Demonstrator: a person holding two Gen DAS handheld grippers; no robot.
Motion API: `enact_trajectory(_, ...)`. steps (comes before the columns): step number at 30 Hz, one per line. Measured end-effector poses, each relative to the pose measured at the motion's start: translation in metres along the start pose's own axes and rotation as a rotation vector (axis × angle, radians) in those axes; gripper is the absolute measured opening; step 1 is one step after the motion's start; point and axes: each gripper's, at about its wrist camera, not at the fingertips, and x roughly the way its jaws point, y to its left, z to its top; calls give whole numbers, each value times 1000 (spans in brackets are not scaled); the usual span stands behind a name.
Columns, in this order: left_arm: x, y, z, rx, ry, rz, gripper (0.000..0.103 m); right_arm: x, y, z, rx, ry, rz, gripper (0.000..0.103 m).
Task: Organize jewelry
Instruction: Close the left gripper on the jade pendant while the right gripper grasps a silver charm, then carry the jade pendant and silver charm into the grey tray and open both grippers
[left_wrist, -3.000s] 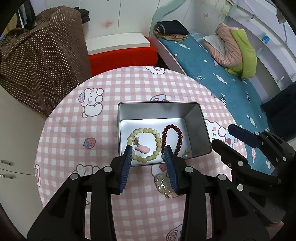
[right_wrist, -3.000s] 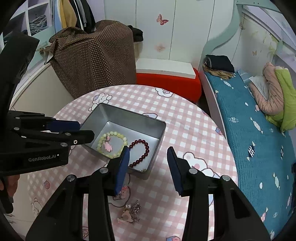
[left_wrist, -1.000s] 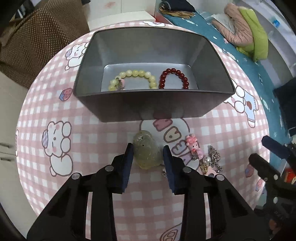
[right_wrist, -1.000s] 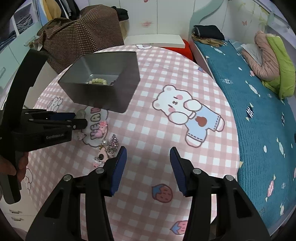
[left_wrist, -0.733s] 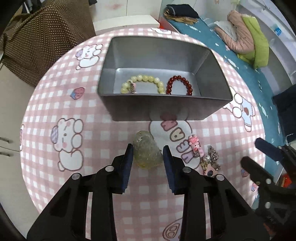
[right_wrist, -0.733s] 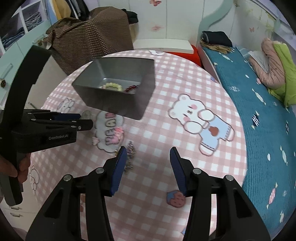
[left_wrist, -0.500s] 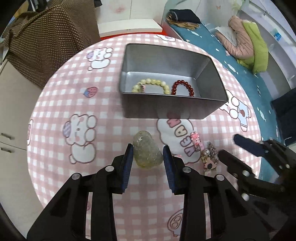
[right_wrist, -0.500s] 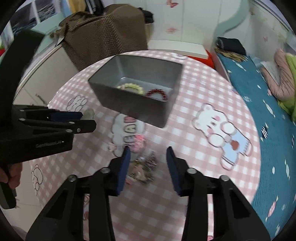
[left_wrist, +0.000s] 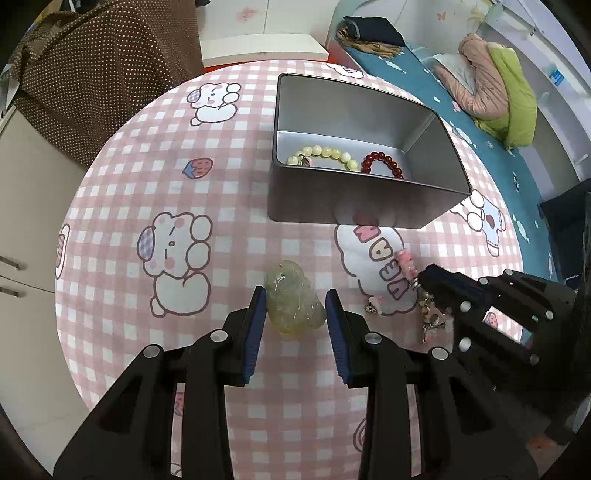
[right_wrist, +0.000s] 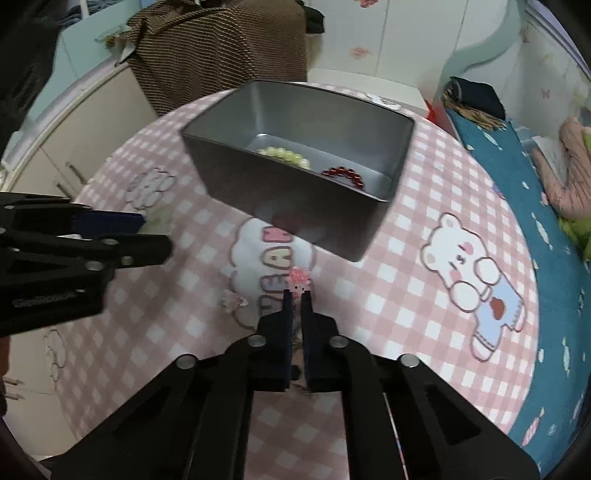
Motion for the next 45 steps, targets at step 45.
enact_trajectory(45,-22,-6,9,36,-41,-26,33,-43,4,4,-5,-122,-76,14)
